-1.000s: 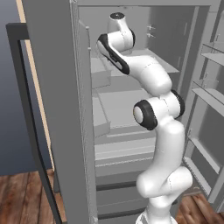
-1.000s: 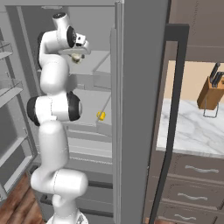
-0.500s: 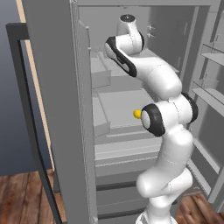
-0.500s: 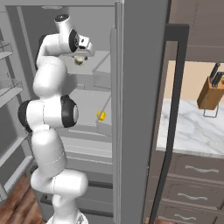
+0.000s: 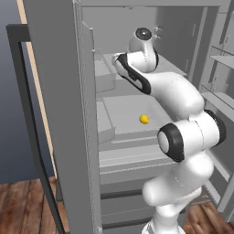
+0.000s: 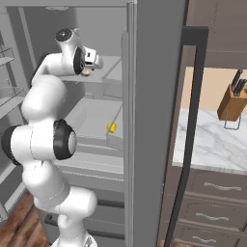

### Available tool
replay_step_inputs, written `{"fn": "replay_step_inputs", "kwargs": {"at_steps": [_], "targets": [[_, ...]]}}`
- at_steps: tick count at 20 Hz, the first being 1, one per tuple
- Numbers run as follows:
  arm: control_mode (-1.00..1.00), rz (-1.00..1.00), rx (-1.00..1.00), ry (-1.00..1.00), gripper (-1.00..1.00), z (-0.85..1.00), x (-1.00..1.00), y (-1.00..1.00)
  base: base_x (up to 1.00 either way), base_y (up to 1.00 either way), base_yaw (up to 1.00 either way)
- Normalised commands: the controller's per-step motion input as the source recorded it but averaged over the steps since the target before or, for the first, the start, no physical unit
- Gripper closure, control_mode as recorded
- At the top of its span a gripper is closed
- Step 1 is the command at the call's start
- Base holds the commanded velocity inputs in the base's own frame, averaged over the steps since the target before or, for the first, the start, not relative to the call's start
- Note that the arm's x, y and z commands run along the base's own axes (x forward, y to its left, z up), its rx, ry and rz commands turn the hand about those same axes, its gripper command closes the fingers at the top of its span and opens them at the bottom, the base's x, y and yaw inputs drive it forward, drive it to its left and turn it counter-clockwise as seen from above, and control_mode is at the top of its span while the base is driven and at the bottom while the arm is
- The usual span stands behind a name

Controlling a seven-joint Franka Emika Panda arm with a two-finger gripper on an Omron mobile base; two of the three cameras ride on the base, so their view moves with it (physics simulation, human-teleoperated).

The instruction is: Grab the garlic and lemon from the fridge, place them in the blender, close the lid, and turn on the blender to create a marinade.

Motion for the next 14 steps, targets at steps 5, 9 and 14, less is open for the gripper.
{"fn": "replay_step_inputs", "kwargs": {"at_steps": [5,9,14], "targets": [[-1.0,0.0,0.05,-0.24,1.0,0.06,-1.0,-0.01,0.0,0.0,0.0],[-1.0,-0.01,0.01,-0.08,1.0,0.22,-1.0,-0.09,0.0,0.0,0.0],[-1.0,-0.01,0.0,0.01,1.0,0.13,-1.0,-0.39,0.0,0.0,0.0]]}}
